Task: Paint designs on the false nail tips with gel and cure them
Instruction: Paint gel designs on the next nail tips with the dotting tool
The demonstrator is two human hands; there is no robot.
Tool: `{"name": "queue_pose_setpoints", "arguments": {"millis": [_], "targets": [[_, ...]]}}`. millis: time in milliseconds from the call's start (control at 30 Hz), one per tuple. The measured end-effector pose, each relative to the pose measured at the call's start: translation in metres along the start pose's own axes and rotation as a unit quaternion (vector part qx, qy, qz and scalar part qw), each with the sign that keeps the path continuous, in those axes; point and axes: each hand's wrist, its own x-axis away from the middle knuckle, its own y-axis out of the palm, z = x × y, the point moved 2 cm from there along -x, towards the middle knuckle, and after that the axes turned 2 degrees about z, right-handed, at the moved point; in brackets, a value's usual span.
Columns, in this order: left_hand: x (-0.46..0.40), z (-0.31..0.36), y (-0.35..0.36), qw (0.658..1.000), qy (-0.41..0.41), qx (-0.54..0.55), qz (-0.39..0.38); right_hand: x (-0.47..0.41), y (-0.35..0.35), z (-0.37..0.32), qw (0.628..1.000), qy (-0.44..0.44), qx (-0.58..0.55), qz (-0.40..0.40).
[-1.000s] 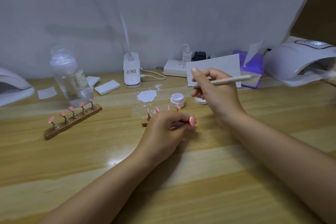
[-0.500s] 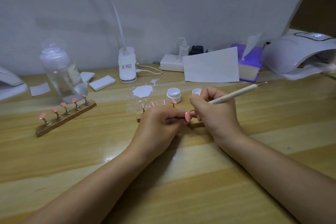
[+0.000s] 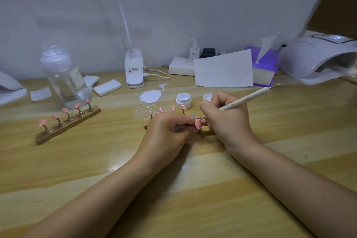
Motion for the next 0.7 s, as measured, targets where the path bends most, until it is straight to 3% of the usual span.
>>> {"name": "queue_pose_setpoints", "arguments": {"millis": [700], "targets": [[-0.0010, 0.0000, 0.0004, 1.000, 0.011, -0.006, 0.001, 0.0003, 0.0009, -0.0002, 1.000, -0.012, 0.010, -0.006]]}}
